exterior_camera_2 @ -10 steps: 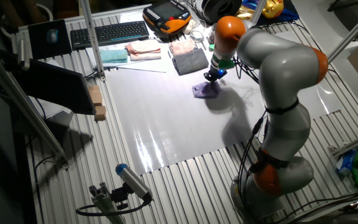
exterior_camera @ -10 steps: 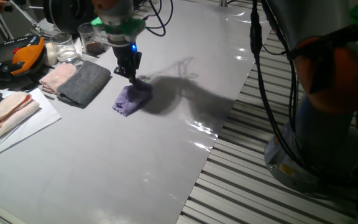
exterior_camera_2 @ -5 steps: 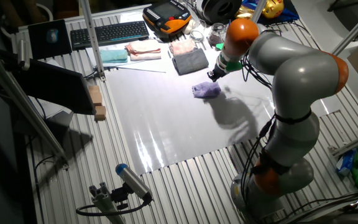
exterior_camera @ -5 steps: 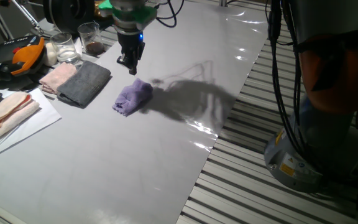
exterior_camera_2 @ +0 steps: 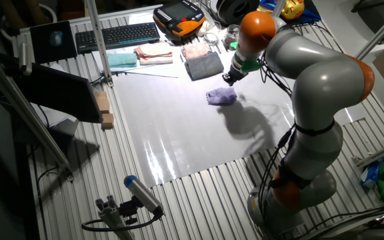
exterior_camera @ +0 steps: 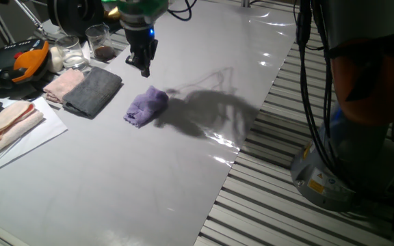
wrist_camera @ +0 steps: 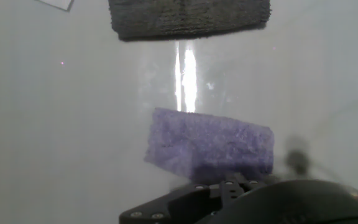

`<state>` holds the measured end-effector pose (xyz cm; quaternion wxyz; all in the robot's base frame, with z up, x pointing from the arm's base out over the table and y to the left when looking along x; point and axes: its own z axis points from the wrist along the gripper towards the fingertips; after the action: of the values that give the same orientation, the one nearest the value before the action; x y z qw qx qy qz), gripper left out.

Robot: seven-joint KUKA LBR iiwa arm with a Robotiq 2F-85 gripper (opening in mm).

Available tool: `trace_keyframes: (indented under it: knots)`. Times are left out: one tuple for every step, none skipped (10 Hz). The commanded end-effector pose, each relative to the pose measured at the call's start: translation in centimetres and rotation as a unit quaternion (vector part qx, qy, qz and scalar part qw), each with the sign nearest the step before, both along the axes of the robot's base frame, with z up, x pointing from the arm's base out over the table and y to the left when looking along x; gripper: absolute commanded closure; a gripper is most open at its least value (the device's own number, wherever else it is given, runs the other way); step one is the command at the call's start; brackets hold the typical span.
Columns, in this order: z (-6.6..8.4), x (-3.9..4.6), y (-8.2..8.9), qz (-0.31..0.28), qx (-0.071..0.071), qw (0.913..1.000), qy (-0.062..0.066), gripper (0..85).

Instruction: Clean the table with a cloth

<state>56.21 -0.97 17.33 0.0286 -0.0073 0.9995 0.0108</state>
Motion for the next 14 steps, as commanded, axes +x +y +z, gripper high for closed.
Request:
trace_keyframes:
  knots:
    - [0.5, -0.41, -0.1, 0.003, -0.003, 1.0, 0.001, 85.0]
    - [0.8, -0.75, 0.0, 0.006, -0.004, 1.0, 0.001, 85.0]
    - [1.3, -1.04, 0.1, 0.01, -0.009, 0.9999, 0.001, 85.0]
    - [1.5, -1.29, 0.0, 0.013, -0.008, 0.9999, 0.0, 85.0]
    - [1.7, -1.31, -0.2, 0.016, -0.006, 0.9999, 0.001, 85.0]
    - [1.7, -1.24, -0.4, 0.02, -0.01, 0.9998, 0.001, 85.0]
    - [1.7, -1.22, -0.4, 0.022, -0.013, 0.9997, 0.001, 85.0]
    - [1.7, -1.24, -0.4, 0.022, -0.014, 0.9997, 0.0, 85.0]
    - [1.7, -1.24, -0.4, 0.017, -0.014, 0.9997, -0.006, 85.0]
    - [1.7, -1.24, -0.4, 0.009, -0.018, 0.9997, -0.015, 85.0]
    - [1.7, -1.24, -0.4, 0.006, -0.027, 0.9995, -0.011, 85.0]
    - [1.7, -1.24, -0.4, 0.006, -0.026, 0.9996, -0.004, 85.0]
    - [1.7, -1.24, -0.4, 0.006, -0.018, 0.9998, 0.002, 85.0]
    - [1.7, -1.24, -0.4, 0.003, -0.01, 0.9999, 0.006, 85.0]
